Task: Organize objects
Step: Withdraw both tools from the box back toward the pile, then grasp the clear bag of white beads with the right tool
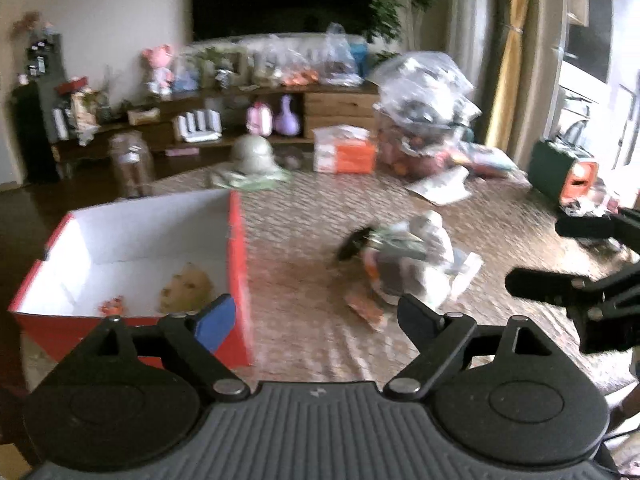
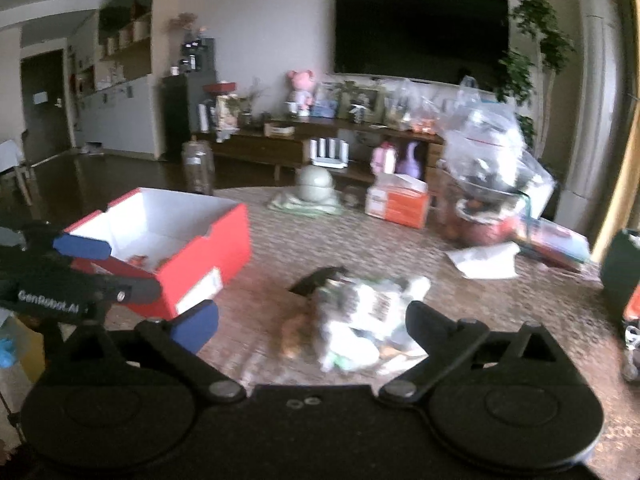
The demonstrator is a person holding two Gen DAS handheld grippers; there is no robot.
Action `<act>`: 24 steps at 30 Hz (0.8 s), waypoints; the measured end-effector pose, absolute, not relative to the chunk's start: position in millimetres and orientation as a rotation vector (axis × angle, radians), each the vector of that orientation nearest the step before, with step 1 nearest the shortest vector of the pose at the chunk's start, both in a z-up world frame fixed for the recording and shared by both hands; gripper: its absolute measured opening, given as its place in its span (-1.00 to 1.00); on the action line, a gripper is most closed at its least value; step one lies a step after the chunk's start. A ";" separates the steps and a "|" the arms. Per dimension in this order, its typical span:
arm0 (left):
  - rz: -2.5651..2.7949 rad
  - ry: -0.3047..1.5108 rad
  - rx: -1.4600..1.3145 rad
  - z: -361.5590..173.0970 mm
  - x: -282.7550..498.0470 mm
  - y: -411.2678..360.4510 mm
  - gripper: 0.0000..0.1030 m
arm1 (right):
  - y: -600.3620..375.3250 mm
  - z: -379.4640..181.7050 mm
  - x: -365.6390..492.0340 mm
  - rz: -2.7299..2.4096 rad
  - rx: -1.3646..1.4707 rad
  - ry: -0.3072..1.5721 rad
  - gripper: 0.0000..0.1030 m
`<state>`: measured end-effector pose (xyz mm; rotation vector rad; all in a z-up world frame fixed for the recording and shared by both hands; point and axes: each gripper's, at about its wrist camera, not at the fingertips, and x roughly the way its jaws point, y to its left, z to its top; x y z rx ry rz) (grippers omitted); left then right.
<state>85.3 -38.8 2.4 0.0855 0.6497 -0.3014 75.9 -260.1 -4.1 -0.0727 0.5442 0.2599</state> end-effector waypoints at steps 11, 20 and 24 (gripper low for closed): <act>-0.341 0.654 0.148 -39.2 102.6 -101.8 1.00 | -303.0 -19.6 93.0 0.190 -0.073 0.579 0.95; -0.267 0.724 0.205 -85.6 142.7 -119.4 1.00 | -314.0 -40.1 124.9 0.166 -0.053 0.616 0.95; -0.223 0.765 0.189 -103.7 166.1 -116.1 1.00 | -312.4 -47.4 138.2 0.166 -0.037 0.635 0.95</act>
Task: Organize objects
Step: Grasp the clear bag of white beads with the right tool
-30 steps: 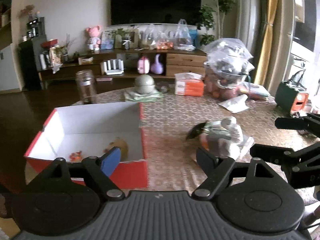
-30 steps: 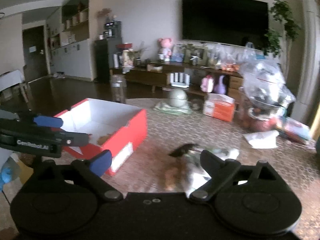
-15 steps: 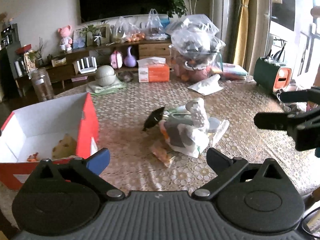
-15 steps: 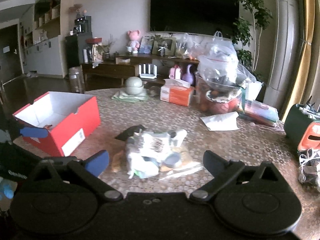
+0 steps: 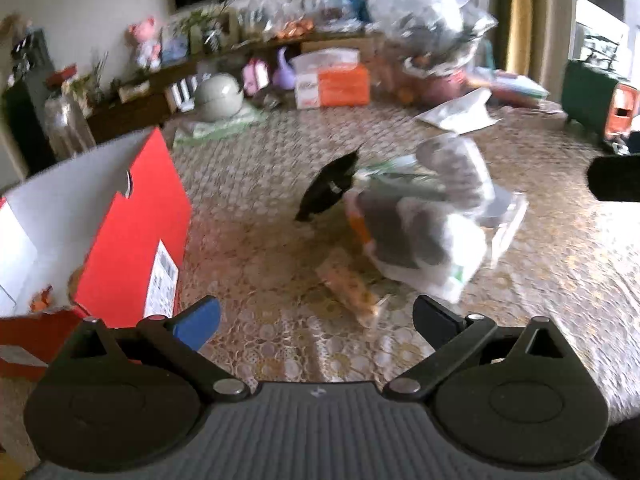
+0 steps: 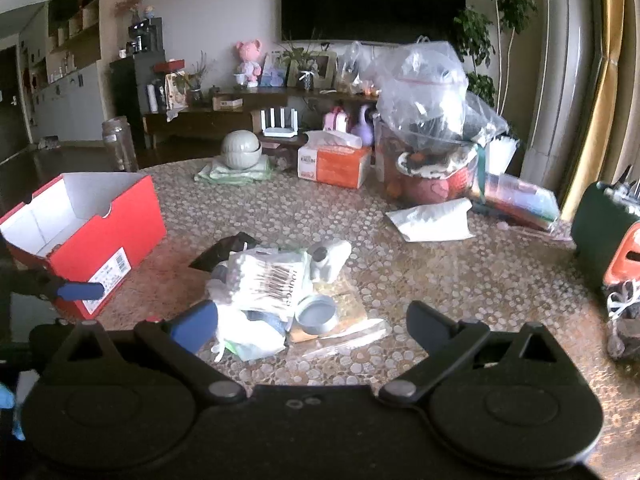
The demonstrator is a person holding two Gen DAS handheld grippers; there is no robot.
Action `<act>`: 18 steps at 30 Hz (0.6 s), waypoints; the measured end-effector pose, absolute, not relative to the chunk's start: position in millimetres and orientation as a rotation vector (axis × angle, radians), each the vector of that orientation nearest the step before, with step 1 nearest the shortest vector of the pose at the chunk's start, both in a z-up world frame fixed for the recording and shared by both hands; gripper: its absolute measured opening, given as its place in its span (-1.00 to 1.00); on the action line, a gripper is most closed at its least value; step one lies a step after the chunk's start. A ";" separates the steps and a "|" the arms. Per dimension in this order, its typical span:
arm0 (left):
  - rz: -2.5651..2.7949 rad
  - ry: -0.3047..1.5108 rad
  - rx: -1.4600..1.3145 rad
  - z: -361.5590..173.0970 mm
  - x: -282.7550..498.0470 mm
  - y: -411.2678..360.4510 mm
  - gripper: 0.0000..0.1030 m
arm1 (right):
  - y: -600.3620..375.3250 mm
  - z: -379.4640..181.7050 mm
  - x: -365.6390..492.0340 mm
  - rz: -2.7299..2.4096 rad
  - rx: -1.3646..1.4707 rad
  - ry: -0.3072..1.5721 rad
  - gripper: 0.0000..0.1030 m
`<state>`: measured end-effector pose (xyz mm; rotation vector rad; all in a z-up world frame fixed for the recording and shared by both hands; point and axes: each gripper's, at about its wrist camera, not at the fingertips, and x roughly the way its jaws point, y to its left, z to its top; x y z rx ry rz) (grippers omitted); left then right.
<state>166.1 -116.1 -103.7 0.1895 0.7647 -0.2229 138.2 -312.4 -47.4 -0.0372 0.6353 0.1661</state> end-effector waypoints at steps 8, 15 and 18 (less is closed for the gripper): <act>-0.197 0.800 0.162 -121.2 190.4 -117.2 1.00 | -293.8 -45.7 172.9 0.152 -0.009 0.641 0.95; -0.186 0.829 0.156 -134.8 202.3 -120.6 1.00 | -263.9 -64.4 200.2 0.117 -0.009 0.700 0.90; -0.182 0.837 0.153 -139.2 204.3 -122.1 1.00 | -258.0 -73.3 208.7 0.099 -0.007 0.732 0.80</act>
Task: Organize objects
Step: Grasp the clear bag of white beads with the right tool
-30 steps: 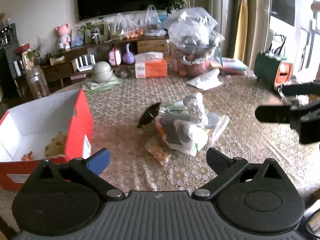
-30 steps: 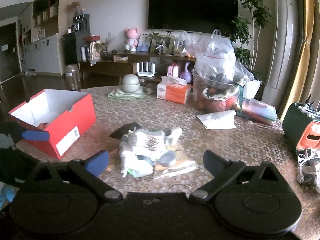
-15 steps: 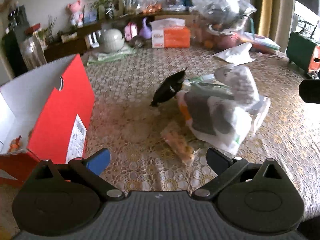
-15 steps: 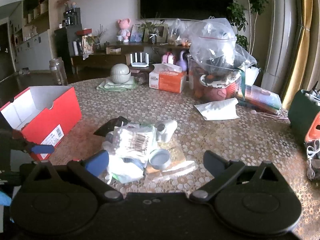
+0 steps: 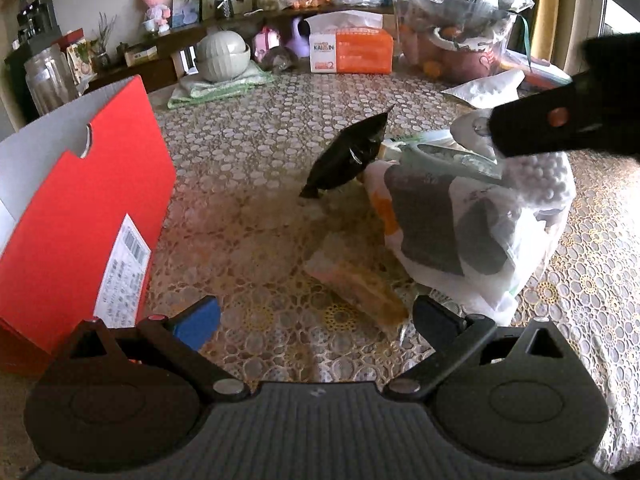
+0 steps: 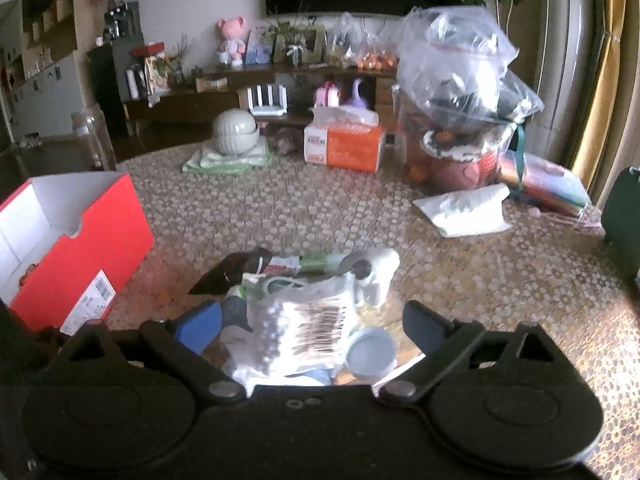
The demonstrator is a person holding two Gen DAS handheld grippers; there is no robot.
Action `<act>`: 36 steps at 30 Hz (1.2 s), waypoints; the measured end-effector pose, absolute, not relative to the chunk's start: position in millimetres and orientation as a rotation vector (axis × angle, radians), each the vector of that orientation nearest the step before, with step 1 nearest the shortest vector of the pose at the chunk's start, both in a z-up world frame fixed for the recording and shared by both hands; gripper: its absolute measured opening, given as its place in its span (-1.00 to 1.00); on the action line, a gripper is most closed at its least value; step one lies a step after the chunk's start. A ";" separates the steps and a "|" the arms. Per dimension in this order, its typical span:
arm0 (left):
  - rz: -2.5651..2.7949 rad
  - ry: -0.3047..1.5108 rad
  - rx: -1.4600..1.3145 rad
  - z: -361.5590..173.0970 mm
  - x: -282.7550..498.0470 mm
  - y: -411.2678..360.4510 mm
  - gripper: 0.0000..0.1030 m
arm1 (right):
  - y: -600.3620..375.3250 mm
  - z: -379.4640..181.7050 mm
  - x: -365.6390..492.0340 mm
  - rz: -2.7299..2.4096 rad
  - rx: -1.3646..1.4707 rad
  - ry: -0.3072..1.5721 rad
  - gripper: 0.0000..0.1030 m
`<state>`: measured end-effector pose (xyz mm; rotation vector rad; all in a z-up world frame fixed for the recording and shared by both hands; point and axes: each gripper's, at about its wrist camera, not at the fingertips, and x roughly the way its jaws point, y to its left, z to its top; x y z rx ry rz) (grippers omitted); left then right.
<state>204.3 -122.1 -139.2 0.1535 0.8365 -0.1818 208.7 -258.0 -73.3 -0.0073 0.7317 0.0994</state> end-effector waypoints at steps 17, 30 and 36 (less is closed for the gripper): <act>-0.227 0.835 0.085 -137.9 211.8 -115.0 0.18 | -264.6 -82.6 211.4 0.085 0.101 0.806 0.08; -0.217 0.843 0.035 -128.7 210.4 -92.3 -0.62 | -274.8 -63.4 190.4 0.089 0.098 0.767 -0.58; -0.239 0.820 0.016 -115.2 194.4 -83.1 -0.64 | -278.0 -52.1 171.6 0.100 0.098 0.745 -0.59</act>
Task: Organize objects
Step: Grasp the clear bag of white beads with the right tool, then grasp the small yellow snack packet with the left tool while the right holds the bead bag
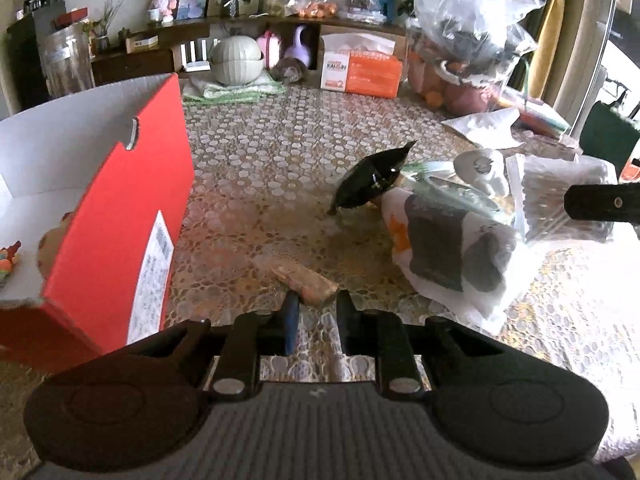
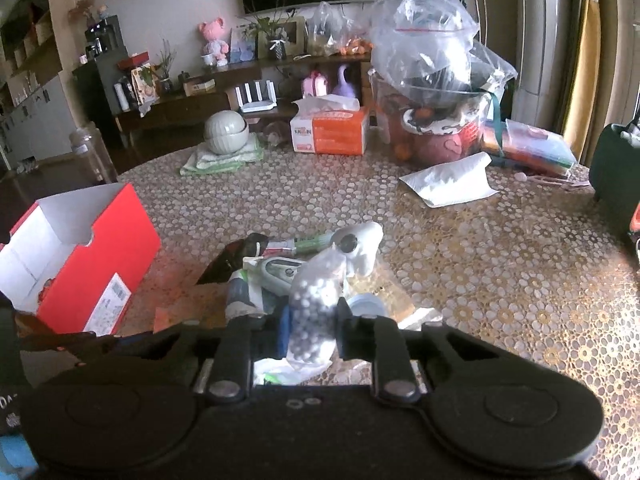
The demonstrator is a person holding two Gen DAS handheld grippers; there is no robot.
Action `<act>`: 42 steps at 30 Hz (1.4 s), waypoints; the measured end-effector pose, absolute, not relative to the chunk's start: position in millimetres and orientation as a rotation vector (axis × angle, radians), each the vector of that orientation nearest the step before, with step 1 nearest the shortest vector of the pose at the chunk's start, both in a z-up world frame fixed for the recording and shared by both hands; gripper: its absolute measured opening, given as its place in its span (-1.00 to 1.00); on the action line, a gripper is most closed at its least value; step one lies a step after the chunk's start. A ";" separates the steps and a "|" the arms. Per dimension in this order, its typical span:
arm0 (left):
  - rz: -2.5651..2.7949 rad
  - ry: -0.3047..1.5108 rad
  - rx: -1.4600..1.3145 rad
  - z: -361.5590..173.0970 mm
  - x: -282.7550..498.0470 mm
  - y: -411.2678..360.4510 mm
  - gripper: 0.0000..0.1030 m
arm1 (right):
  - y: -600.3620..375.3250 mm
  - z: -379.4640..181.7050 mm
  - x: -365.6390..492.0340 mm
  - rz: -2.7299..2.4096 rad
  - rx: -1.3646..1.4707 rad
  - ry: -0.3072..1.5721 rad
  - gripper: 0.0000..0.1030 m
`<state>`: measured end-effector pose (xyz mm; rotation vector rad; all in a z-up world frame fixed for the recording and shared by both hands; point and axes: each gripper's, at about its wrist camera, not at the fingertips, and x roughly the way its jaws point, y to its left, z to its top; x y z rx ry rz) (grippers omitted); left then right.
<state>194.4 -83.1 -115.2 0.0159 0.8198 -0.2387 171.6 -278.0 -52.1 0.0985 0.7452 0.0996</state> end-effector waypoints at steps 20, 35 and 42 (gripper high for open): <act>-0.250 0.755 0.059 -92.5 153.4 -57.8 -0.85 | -267.3 -41.1 115.0 0.120 0.081 0.736 -0.59; -0.510 0.776 0.260 -117.3 154.9 -110.6 0.60 | -285.3 -48.1 118.8 0.102 0.102 0.754 -0.59; -0.538 0.815 0.303 -133.1 161.0 -132.8 0.60 | -290.0 -48.8 121.2 0.103 0.109 0.758 -0.58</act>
